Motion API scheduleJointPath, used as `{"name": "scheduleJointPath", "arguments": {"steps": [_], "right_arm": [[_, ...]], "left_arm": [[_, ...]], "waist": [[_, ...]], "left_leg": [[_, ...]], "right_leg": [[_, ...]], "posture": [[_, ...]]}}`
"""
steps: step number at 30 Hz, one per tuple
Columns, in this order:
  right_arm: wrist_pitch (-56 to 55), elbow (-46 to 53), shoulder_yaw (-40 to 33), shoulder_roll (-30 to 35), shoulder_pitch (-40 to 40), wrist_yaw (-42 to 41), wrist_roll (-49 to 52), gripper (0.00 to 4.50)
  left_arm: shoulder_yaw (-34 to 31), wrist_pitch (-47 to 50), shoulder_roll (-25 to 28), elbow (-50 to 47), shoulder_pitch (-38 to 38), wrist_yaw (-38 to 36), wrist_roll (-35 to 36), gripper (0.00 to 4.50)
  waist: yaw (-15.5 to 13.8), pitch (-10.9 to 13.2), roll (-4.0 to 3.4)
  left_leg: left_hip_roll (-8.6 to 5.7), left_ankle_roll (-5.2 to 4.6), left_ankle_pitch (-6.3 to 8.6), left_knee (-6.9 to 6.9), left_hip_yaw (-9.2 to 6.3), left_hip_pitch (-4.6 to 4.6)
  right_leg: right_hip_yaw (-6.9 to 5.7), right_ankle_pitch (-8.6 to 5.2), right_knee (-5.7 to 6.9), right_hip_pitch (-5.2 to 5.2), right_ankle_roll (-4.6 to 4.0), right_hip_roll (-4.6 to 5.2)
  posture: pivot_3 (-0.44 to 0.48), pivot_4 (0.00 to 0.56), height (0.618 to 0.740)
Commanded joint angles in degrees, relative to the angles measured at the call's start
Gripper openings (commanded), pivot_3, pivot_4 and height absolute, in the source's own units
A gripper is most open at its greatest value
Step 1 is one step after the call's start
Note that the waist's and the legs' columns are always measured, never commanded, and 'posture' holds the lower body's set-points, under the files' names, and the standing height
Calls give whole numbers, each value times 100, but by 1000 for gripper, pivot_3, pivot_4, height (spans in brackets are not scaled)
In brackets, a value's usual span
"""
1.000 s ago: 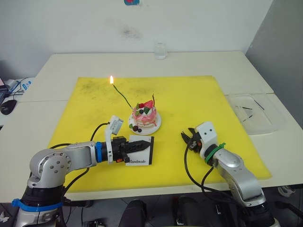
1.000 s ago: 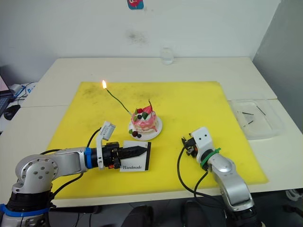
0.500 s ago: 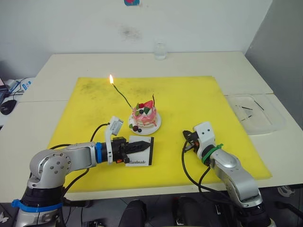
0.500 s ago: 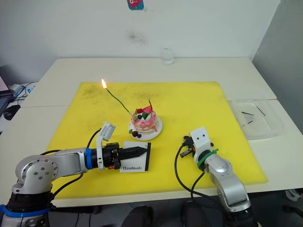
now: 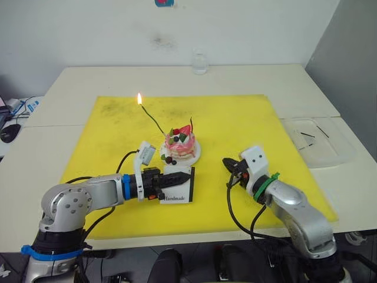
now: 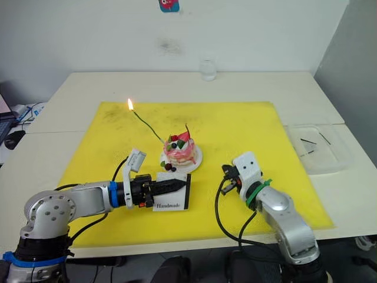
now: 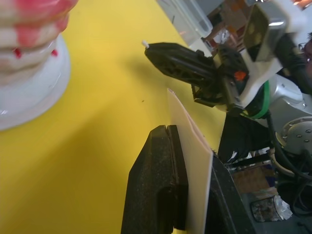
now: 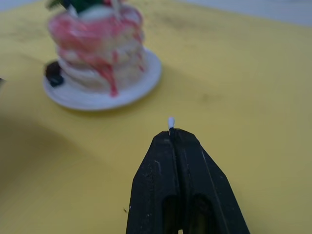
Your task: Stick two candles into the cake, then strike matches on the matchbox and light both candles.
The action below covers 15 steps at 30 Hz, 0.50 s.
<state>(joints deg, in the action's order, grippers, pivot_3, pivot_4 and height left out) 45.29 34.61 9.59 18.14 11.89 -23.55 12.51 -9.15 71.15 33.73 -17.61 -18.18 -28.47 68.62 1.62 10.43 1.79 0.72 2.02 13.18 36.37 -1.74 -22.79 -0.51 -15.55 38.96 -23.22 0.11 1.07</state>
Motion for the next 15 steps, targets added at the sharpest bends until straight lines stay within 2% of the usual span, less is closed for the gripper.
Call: {"name": "scheduleJointPath", "arguments": {"steps": [1,6,15], "right_arm": [[286,632,-78,339,276,-530,537,39],[771,935,-6,985,800,-1022,992,39],[1020,939,250,1296,1189,-1073,1152,39]], "left_arm": [[17,-30,-117,-62,-187,87,101,0],[124,-74,-228,-25,-297,83,4,0],[145,-100,-218,-2,-335,-1,-61,0]], "waist": [[0,0,0],[5,0,0],[2,1,1]], "left_leg": [[0,0,0,0,-1,0],[-1,0,0,-1,2,-2],[-2,0,0,-1,0,-3]], "right_leg": [[-1,0,0,0,0,0],[1,-1,-4,-1,0,0],[-1,-1,-3,-1,0,0]], "posture": [[0,150,740],[0,150,740],[0,150,740]]}}
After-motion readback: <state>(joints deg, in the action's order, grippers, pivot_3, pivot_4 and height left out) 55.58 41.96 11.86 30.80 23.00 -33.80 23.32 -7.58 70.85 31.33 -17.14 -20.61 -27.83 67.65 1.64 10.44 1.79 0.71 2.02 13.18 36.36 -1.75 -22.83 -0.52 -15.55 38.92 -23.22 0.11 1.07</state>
